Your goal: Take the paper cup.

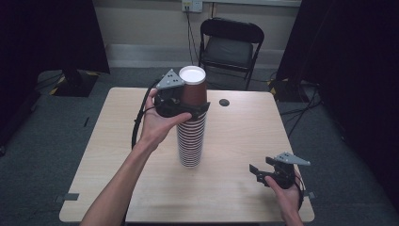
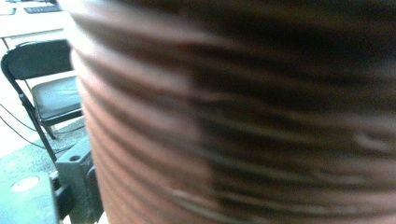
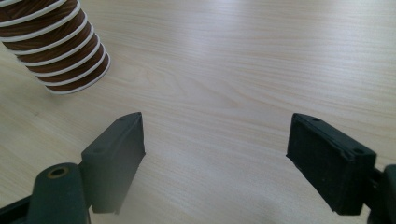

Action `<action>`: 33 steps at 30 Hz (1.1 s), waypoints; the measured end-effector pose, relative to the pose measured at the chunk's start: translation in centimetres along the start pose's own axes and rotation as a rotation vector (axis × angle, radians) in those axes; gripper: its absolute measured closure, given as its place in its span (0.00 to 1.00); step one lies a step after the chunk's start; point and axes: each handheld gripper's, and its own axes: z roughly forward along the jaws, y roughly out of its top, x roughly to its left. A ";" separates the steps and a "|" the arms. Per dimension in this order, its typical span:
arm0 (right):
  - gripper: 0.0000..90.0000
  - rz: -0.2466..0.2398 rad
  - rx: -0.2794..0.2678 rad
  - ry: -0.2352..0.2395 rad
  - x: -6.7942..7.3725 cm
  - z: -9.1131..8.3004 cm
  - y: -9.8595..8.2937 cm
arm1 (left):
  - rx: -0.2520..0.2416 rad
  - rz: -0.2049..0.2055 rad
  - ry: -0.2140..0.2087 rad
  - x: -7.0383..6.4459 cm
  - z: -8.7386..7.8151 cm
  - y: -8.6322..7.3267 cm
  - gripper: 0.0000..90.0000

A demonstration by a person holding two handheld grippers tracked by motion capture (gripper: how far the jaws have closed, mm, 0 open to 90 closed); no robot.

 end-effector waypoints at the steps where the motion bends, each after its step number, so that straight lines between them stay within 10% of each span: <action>1: 0.21 0.000 0.000 0.000 0.0 0.0 0.0 | -0.001 -0.003 -0.001 0.0 0.0 0.0 0.10; 33: 0.22 0.004 0.005 -0.005 -0.2 0.0 -0.1 | -0.135 -0.001 0.006 -0.6 -1.3 2.0 0.12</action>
